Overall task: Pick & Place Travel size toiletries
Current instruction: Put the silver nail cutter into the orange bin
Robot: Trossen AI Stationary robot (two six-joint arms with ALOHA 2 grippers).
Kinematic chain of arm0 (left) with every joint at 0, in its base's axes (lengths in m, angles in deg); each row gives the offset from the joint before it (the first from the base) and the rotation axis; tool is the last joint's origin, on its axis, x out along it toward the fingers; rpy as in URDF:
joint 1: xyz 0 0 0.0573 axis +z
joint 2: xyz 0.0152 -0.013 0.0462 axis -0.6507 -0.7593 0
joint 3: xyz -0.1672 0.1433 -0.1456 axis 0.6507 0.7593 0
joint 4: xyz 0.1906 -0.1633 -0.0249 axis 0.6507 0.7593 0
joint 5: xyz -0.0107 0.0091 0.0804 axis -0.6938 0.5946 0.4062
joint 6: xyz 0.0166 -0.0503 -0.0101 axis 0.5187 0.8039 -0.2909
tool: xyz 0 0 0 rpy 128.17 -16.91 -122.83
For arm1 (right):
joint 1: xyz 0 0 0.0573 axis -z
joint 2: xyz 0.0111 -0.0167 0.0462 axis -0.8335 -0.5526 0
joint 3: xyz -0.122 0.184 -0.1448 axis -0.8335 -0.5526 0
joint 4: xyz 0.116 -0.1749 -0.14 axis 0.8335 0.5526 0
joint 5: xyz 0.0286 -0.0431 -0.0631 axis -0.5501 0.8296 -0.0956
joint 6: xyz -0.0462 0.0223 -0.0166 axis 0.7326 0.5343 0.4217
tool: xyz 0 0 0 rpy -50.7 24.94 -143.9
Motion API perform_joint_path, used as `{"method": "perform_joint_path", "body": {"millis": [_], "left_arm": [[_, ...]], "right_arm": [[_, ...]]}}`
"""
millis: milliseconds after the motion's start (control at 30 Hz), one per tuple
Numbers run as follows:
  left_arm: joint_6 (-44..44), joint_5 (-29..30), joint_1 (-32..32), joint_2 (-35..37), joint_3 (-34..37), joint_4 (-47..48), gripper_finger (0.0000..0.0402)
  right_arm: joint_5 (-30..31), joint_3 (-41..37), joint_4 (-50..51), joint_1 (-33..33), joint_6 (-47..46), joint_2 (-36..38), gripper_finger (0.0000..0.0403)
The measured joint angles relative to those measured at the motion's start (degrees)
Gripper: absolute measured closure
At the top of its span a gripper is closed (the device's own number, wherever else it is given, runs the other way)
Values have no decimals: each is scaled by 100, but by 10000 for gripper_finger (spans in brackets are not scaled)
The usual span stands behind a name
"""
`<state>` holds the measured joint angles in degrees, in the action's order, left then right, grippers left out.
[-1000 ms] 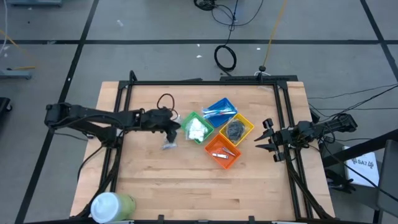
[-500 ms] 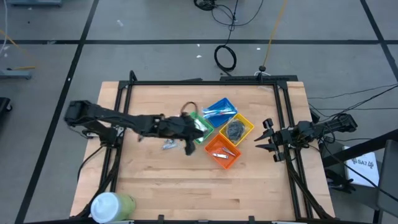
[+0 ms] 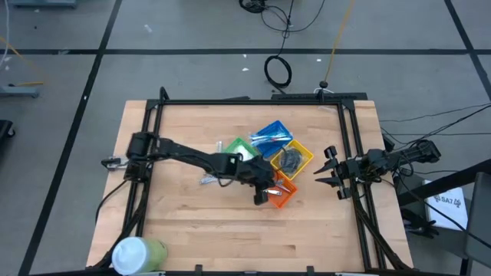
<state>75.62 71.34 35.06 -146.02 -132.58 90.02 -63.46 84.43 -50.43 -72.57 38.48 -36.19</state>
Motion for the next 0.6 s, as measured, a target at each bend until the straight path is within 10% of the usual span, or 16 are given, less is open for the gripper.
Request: {"method": "perform_joint_path", "body": {"millis": [600], "left_arm": [[298,4,42,-449,-41,16,296]], "right_arm": [[-2,-2,-7,0,-1,0,312]]}}
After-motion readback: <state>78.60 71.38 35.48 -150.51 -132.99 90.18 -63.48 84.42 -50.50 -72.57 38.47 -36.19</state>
